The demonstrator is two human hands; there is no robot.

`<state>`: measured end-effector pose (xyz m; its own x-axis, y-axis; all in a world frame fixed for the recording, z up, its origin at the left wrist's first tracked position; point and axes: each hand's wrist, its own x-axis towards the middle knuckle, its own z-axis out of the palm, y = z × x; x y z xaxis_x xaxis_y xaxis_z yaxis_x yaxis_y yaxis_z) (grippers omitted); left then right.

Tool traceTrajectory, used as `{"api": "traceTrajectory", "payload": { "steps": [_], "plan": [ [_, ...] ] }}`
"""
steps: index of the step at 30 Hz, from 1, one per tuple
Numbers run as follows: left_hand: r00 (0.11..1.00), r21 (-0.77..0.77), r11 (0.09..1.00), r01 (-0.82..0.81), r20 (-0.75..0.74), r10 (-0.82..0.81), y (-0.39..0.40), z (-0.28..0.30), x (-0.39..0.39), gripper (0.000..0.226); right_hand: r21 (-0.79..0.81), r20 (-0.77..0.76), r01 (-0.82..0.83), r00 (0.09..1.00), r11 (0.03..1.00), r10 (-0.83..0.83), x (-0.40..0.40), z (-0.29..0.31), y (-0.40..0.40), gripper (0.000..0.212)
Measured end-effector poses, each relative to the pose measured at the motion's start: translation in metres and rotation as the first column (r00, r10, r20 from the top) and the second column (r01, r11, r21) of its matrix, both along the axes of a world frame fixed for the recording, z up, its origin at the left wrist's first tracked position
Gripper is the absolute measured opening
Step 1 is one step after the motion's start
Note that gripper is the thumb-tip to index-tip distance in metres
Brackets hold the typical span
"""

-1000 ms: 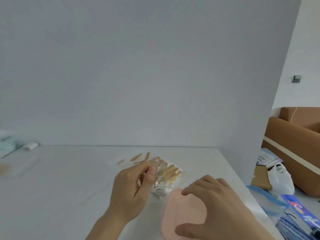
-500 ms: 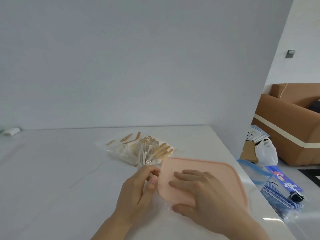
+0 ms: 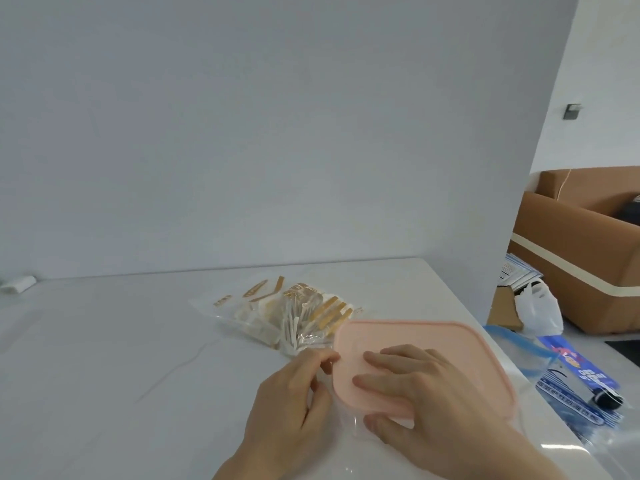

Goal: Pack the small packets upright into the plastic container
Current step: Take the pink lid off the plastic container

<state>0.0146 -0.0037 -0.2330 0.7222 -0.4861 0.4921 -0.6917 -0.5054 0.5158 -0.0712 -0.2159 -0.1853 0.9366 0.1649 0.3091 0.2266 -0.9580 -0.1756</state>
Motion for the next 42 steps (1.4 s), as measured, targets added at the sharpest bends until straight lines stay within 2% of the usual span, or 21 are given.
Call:
{"api": "traceTrajectory", "payload": {
  "steps": [3,13,20,23,27,30,34,36,38,40,42],
  "plan": [
    [1.000,0.008,1.000,-0.004,0.007,0.004,-0.003,0.002,0.000,0.046,0.031,-0.043,-0.003,0.999,1.000,0.005,-0.002,0.003,-0.001,0.048],
    [1.000,0.000,1.000,0.019,-0.006,-0.019,-0.003,-0.004,0.003,0.067,0.019,0.030,-0.026,0.999,0.999,0.025,0.002,0.001,-0.002,0.047],
    [0.999,0.005,0.999,0.032,-0.011,-0.032,-0.004,-0.003,0.004,0.088,-0.017,0.208,-0.090,0.974,0.996,0.091,0.007,-0.004,-0.008,0.042],
    [1.000,0.000,1.000,0.009,-0.016,-0.009,0.000,-0.001,0.000,0.090,-0.006,0.365,-0.130,0.923,0.992,0.123,0.007,-0.004,-0.009,0.034],
    [1.000,-0.053,0.999,-0.001,0.013,0.002,0.001,-0.001,0.000,0.069,0.006,0.554,-0.111,0.828,0.994,0.088,0.006,0.006,-0.015,0.025],
    [0.991,0.015,1.000,0.025,0.131,-0.027,0.001,0.002,0.001,0.059,0.049,0.672,-0.058,0.741,0.997,0.010,0.005,0.013,-0.025,0.018],
    [0.969,0.117,0.991,0.066,0.229,-0.091,-0.002,0.007,-0.003,0.063,0.191,0.798,-0.021,0.585,0.981,-0.143,0.000,0.026,-0.042,0.016],
    [0.958,0.195,0.976,0.097,0.249,-0.145,-0.006,0.006,-0.008,0.061,0.308,0.827,-0.005,0.495,0.951,-0.265,-0.005,0.031,-0.050,0.019],
    [0.945,0.255,0.961,0.106,0.276,-0.177,-0.011,0.005,-0.012,0.047,0.480,0.796,0.001,0.420,0.877,-0.436,-0.007,0.035,-0.058,0.025],
    [0.931,0.282,0.953,0.116,0.305,-0.203,-0.017,0.005,-0.016,0.028,0.690,0.672,-0.008,0.376,0.723,-0.637,-0.010,0.037,-0.071,0.030],
    [0.916,0.289,0.949,0.125,0.334,-0.222,-0.020,0.004,-0.018,0.021,0.859,0.491,-0.039,0.353,0.511,-0.797,-0.010,0.036,-0.090,0.032]
  ]
}}
